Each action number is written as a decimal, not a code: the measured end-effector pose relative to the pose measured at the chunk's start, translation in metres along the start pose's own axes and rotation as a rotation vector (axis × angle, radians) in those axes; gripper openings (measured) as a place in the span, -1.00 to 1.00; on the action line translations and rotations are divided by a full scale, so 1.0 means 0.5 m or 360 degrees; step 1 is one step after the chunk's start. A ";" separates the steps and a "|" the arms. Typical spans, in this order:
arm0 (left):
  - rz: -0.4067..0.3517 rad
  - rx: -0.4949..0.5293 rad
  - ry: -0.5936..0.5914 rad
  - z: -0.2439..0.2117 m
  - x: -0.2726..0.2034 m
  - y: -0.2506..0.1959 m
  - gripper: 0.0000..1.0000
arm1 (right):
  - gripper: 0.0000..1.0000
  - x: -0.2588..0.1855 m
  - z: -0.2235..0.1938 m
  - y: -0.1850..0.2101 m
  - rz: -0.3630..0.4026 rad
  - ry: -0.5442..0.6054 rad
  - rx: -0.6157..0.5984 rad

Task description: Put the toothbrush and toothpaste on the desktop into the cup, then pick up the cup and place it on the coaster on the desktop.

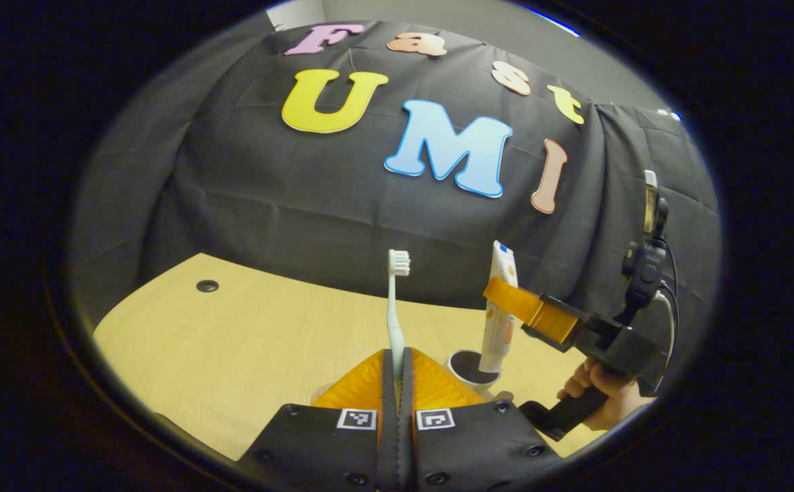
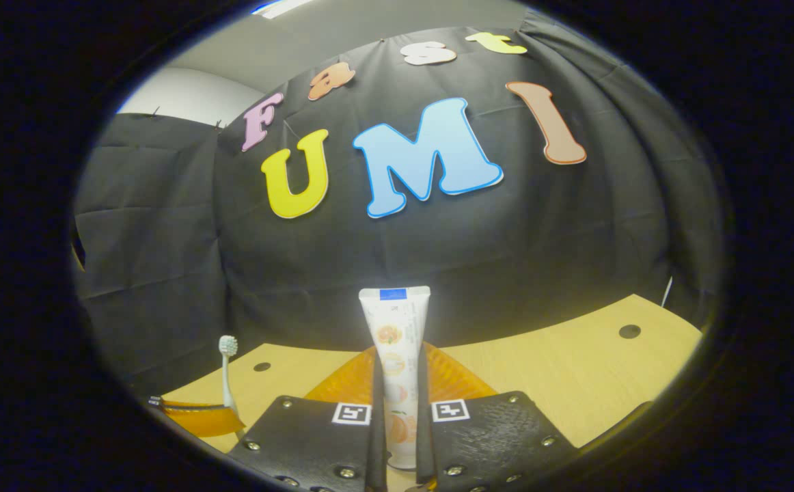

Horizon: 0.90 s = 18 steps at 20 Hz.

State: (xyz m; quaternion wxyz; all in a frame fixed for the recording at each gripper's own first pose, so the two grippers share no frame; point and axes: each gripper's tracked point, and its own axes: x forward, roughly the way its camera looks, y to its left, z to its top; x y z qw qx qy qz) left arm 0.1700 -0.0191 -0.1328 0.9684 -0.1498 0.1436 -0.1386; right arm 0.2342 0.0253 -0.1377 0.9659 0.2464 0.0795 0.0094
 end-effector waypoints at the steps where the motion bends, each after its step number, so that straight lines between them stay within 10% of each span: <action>1: -0.0003 0.0002 0.0009 -0.002 0.001 0.000 -0.85 | -0.65 0.004 -0.011 -0.006 -0.0017 0.0028 -0.0007; 12: -0.0022 0.0006 0.0036 -0.011 0.014 -0.018 -0.86 | -0.40 -0.008 -0.093 -0.002 0.0018 0.0270 -0.0158; 18: -0.0024 0.0013 0.0032 -0.009 0.023 -0.032 -0.87 | 0.12 -0.034 -0.092 0.000 0.0033 0.0327 -0.0257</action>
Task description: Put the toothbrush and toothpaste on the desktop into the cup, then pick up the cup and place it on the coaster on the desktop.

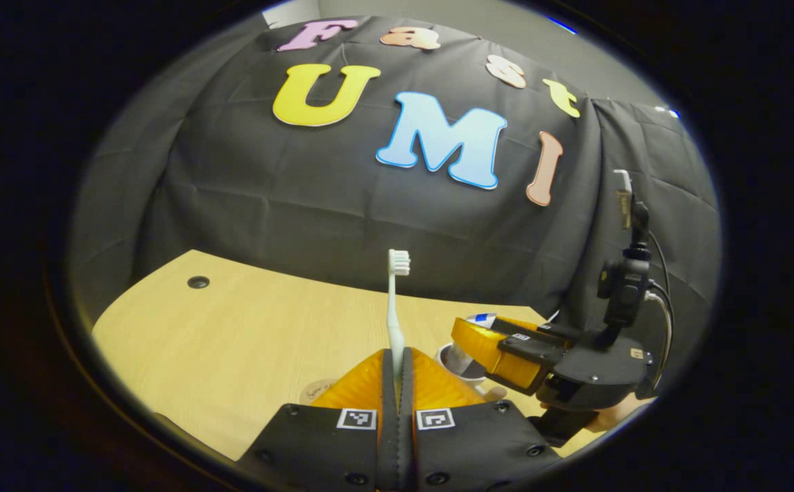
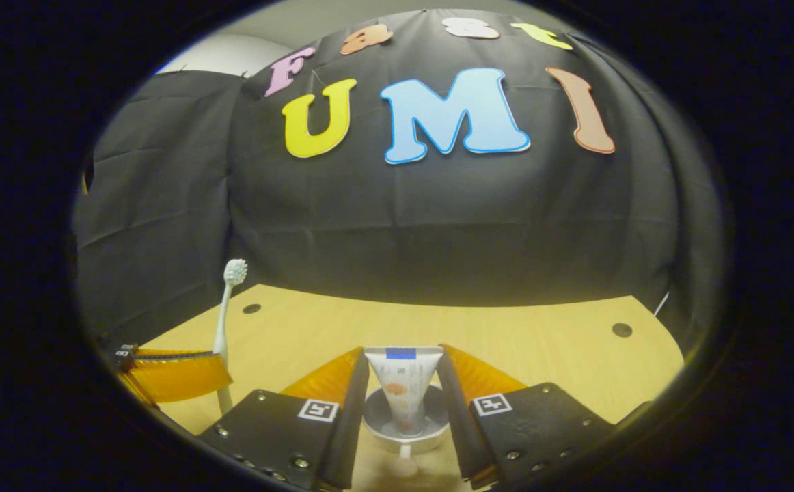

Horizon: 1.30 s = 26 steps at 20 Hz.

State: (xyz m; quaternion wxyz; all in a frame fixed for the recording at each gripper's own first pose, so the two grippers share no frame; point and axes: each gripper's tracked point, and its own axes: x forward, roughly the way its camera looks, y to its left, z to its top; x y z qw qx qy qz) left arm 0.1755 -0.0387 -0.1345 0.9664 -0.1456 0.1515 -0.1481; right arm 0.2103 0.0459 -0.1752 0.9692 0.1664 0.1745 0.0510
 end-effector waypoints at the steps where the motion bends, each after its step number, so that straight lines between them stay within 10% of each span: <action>1: -0.0002 0.0001 -0.0003 0.000 0.000 -0.001 -0.86 | 0.13 -0.004 -0.001 0.000 0.0006 0.0018 -0.0002; 6: -0.0014 -0.0005 -0.0031 0.006 0.017 -0.007 -0.86 | 0.29 -0.018 0.020 -0.010 -0.0002 -0.0010 0.0008; 7: -0.0020 0.0000 -0.0032 0.006 0.021 -0.010 -0.87 | -0.02 -0.021 0.039 -0.005 0.0046 -0.0051 0.0023; 8: -0.0022 0.0008 -0.0029 0.004 0.026 -0.013 -0.87 | 0.53 -0.019 0.047 -0.007 0.0032 -0.0072 0.0032; 9: -0.0030 0.0019 -0.0026 0.003 0.030 -0.016 -0.87 | 0.66 -0.023 0.062 -0.010 0.0027 -0.0085 0.0030; 26: -0.0257 -0.0101 -0.0290 0.082 0.143 -0.107 -0.87 | 0.73 -0.162 0.179 -0.075 -0.0122 -0.0273 -0.0006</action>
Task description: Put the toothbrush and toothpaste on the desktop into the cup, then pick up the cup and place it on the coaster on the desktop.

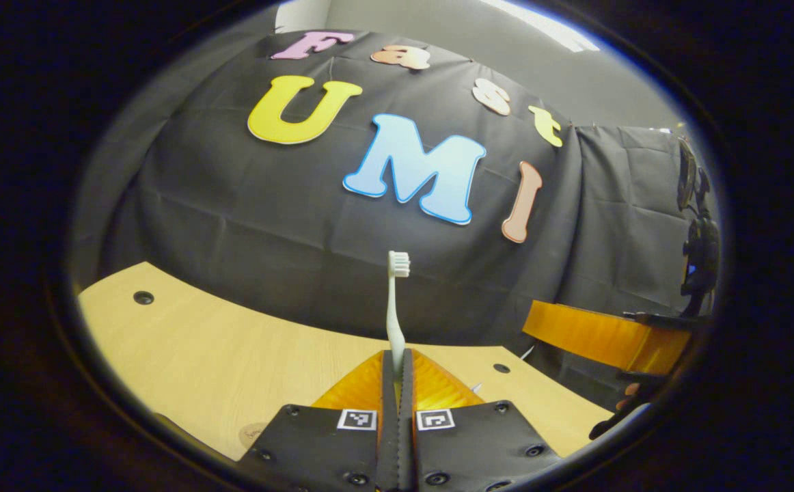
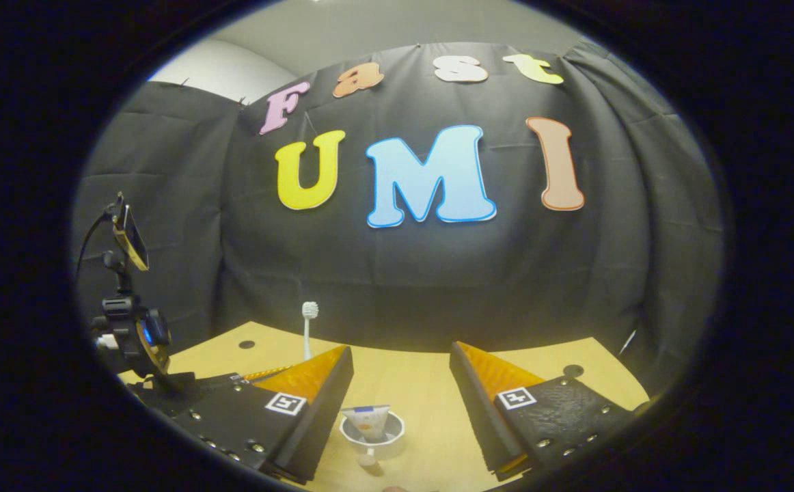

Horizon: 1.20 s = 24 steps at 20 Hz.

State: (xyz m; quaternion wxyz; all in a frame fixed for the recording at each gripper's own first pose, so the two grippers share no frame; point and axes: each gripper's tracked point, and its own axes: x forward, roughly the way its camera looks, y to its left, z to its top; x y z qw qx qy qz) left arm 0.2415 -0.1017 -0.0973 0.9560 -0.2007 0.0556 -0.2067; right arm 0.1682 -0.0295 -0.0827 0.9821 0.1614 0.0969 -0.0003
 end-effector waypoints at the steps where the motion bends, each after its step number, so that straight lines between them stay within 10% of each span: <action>1: -0.0012 -0.0018 -0.0019 0.003 0.005 -0.006 -0.87 | 0.73 -0.010 -0.002 -0.007 -0.0015 0.0003 0.0014; 24: 0.0018 0.0122 0.0135 -0.102 0.056 -0.026 -0.74 | 0.72 -0.078 -0.083 -0.006 -0.0033 0.0216 0.0058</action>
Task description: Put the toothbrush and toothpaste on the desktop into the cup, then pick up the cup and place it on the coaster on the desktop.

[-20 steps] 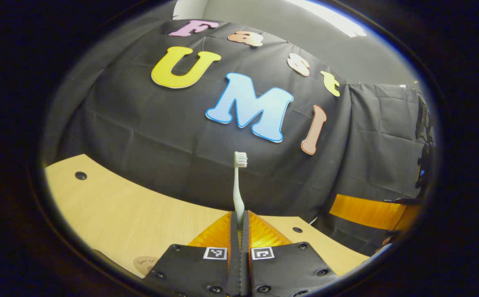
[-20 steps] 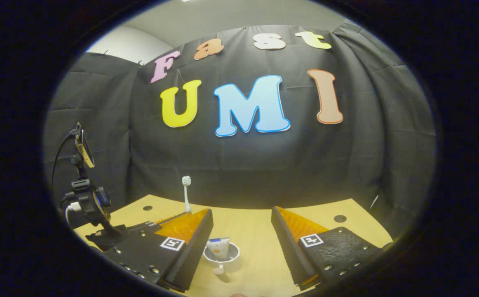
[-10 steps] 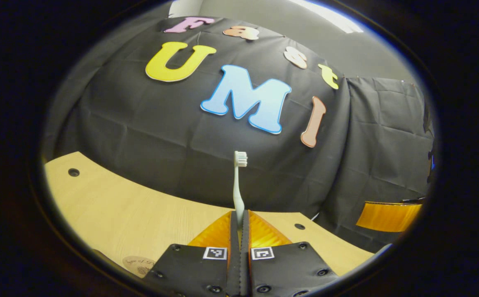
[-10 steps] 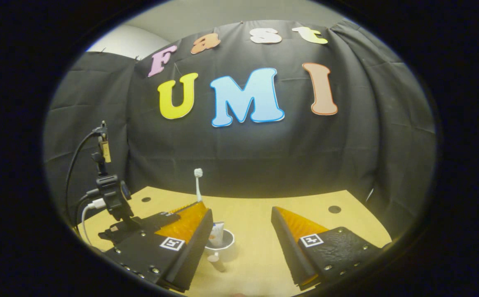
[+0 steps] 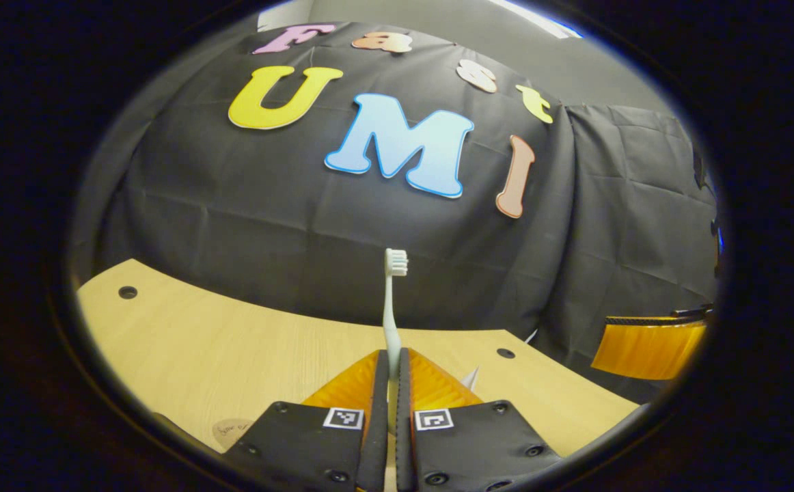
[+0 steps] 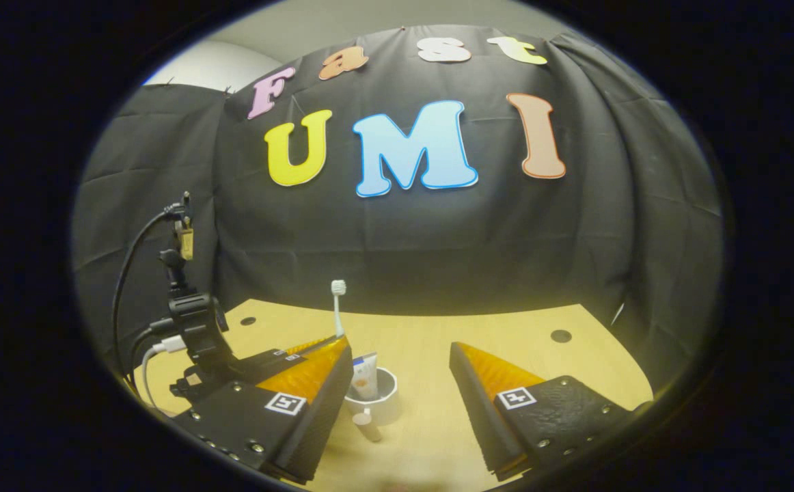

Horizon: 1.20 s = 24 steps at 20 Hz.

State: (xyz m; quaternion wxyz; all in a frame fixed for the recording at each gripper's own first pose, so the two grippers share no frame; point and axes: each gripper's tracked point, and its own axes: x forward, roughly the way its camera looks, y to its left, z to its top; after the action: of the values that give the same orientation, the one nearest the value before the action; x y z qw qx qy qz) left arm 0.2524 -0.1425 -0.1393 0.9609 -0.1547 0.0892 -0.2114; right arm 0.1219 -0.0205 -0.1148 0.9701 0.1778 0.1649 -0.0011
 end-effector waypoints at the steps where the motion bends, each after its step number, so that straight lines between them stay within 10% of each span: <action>1: 0.0013 0.0007 0.0007 -0.002 -0.003 0.003 -0.54 | 0.72 0.001 0.000 0.001 0.0001 0.0008 0.0005; 3: 0.0004 0.0017 0.0038 -0.005 -0.013 0.000 -0.50 | 0.72 0.004 -0.003 0.003 0.0001 0.0017 0.0022; 5: 0.0019 0.0010 0.0052 -0.003 -0.025 0.005 0.28 | 0.73 0.006 -0.008 0.008 0.0005 0.0034 0.0043; 9: 0.0073 -0.0011 0.0014 0.023 -0.062 0.021 0.92 | 0.73 0.010 -0.020 0.017 0.0018 0.0090 0.0070; 24: 0.0310 0.0153 0.0018 0.098 -0.241 0.076 0.91 | 0.73 0.052 -0.151 0.064 -0.0004 0.0664 0.0030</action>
State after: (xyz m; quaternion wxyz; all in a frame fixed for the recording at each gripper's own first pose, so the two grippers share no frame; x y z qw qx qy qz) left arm 0.1708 -0.0448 -0.0934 0.9827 -0.0979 0.0990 -0.1218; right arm 0.1244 0.0368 -0.1786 0.9132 0.1831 0.3624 0.0330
